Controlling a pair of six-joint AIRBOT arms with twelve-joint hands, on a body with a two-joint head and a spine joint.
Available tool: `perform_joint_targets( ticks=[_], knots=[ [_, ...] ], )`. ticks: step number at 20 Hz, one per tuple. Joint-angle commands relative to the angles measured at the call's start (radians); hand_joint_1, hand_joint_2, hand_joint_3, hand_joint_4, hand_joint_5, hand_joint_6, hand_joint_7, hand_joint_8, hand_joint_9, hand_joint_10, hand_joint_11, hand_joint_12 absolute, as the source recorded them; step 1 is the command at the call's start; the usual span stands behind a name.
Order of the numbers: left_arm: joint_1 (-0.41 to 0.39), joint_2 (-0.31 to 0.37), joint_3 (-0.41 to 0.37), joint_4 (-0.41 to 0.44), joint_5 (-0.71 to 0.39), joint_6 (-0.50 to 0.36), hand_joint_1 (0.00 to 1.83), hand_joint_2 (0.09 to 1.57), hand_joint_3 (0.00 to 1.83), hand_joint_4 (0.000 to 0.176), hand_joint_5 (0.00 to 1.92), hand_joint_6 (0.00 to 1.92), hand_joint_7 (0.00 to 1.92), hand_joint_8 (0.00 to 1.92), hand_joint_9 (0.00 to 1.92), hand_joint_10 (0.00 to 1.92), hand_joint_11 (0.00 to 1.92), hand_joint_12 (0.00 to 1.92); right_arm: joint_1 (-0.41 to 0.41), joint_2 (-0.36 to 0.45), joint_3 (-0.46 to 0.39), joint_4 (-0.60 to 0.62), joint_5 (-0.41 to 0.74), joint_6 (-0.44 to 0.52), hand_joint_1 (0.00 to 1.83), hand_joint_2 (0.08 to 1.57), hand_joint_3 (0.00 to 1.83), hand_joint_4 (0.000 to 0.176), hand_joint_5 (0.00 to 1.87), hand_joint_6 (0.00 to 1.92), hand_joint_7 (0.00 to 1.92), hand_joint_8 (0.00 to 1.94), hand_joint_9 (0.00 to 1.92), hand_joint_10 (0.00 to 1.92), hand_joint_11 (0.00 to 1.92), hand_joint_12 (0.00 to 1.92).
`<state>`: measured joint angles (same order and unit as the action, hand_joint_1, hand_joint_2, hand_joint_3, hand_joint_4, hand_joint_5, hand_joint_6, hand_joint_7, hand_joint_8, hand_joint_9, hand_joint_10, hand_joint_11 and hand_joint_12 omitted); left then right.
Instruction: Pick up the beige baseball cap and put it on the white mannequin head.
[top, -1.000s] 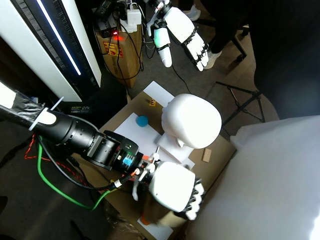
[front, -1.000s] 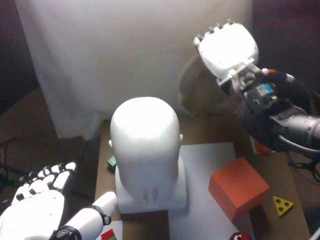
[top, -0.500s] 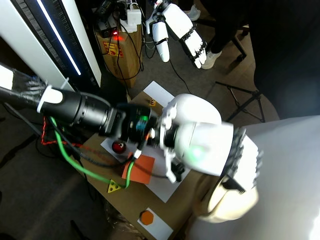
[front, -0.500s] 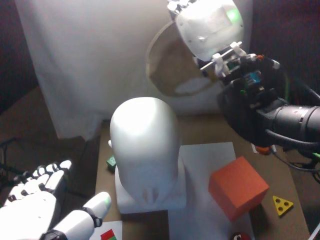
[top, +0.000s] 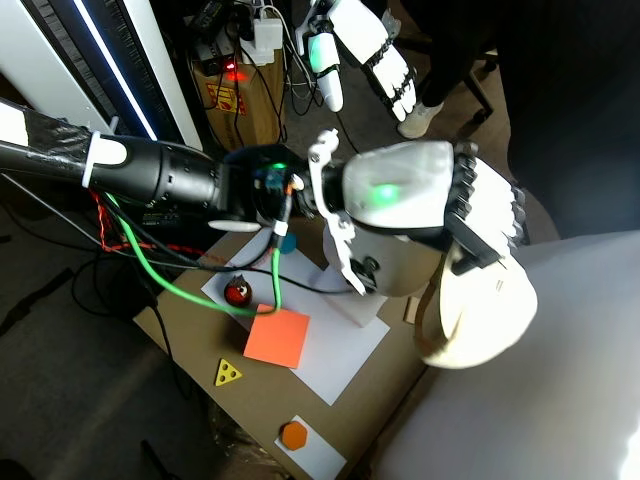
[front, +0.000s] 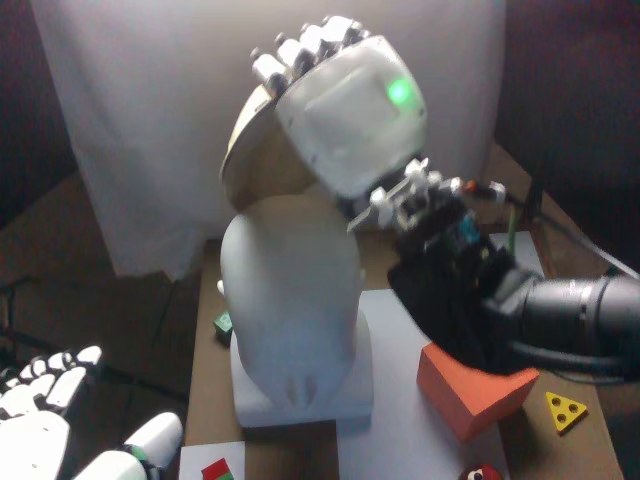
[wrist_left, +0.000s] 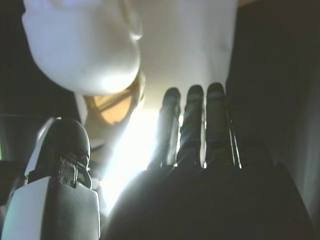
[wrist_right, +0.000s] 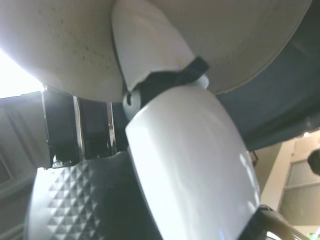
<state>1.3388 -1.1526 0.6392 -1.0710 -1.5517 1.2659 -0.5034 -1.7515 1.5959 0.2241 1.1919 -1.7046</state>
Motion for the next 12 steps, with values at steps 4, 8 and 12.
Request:
perform_joint_targets(
  ticks=[4, 8, 12],
  knots=[
    [0.017, 0.008, -0.002, 0.058, -0.106, -0.026, 0.0, 1.14, 0.0, 0.037, 0.09, 0.0, 0.06, 0.0, 0.03, 0.0, 0.0, 0.31, -0.046, 0.04, -0.128, -0.042, 0.172, -0.057, 1.47, 1.14, 0.0, 0.0, 0.83, 1.01, 0.9, 1.04, 0.85, 1.31, 0.88, 1.59],
    [0.019, 0.008, -0.001, 0.05, -0.105, -0.03, 0.0, 1.14, 0.0, 0.037, 0.1, 0.0, 0.07, 0.0, 0.04, 0.0, 0.0, 0.37, -0.118, 0.072, -0.277, -0.045, 0.234, -0.152, 1.48, 1.14, 0.0, 0.0, 0.82, 1.0, 0.87, 1.06, 0.84, 1.3, 0.89, 1.6],
    [0.023, 0.007, -0.001, 0.046, -0.105, -0.033, 0.0, 1.14, 0.0, 0.038, 0.1, 0.0, 0.07, 0.0, 0.04, 0.0, 0.0, 0.36, -0.171, 0.089, -0.361, -0.056, 0.261, -0.203, 1.46, 1.14, 0.0, 0.0, 0.82, 1.03, 0.88, 1.07, 0.85, 1.32, 0.9, 1.57]
  ],
)
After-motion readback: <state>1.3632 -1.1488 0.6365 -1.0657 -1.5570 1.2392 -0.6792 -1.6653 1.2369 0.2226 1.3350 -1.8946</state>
